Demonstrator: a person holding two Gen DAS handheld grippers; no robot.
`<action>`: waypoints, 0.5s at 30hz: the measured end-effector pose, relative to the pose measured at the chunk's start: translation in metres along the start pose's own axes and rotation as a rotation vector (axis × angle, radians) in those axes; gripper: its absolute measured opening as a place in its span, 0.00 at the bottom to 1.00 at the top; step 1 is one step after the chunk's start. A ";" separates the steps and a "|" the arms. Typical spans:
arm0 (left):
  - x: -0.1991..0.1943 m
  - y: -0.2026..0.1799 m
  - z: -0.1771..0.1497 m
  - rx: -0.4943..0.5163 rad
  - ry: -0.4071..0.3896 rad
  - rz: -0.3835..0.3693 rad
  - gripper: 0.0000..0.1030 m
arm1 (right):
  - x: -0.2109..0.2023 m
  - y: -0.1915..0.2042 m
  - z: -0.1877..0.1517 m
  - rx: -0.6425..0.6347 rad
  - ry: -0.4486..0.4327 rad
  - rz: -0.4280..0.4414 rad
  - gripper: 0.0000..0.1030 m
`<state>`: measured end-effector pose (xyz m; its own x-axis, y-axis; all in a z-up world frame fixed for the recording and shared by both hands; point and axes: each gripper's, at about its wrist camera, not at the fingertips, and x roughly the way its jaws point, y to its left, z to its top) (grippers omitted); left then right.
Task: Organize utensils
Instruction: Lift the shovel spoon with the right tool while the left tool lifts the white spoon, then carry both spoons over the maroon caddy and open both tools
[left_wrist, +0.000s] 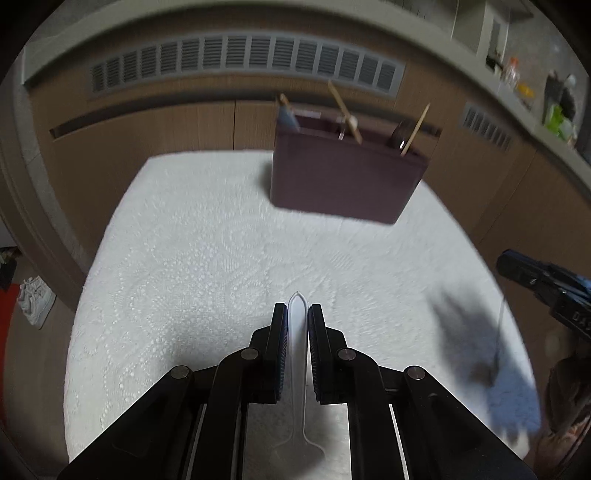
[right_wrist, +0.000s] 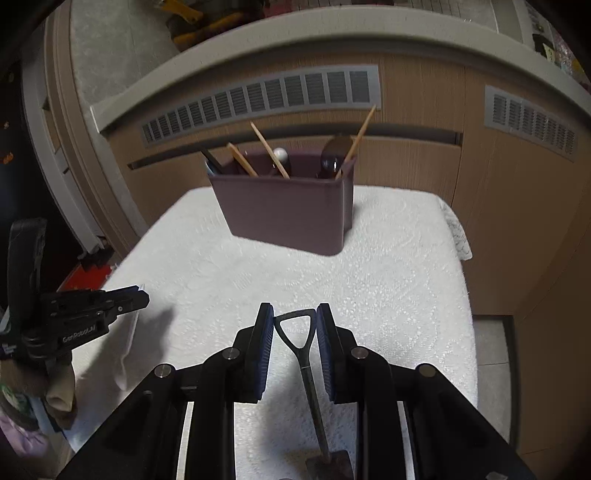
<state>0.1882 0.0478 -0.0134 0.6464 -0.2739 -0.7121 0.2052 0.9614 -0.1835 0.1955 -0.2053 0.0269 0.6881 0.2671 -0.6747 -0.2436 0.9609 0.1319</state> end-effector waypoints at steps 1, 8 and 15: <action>-0.007 -0.001 0.002 -0.004 -0.014 -0.015 0.11 | -0.006 0.002 0.001 -0.004 -0.015 -0.003 0.21; -0.042 -0.016 0.030 0.011 -0.129 -0.055 0.11 | -0.028 0.011 0.013 -0.017 -0.059 -0.021 0.21; -0.057 -0.028 0.059 0.045 -0.197 -0.100 0.11 | -0.042 0.016 0.027 -0.014 -0.108 -0.001 0.21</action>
<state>0.1886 0.0347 0.0724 0.7512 -0.3723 -0.5451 0.3054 0.9281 -0.2130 0.1808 -0.1991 0.0771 0.7577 0.2731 -0.5927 -0.2520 0.9602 0.1202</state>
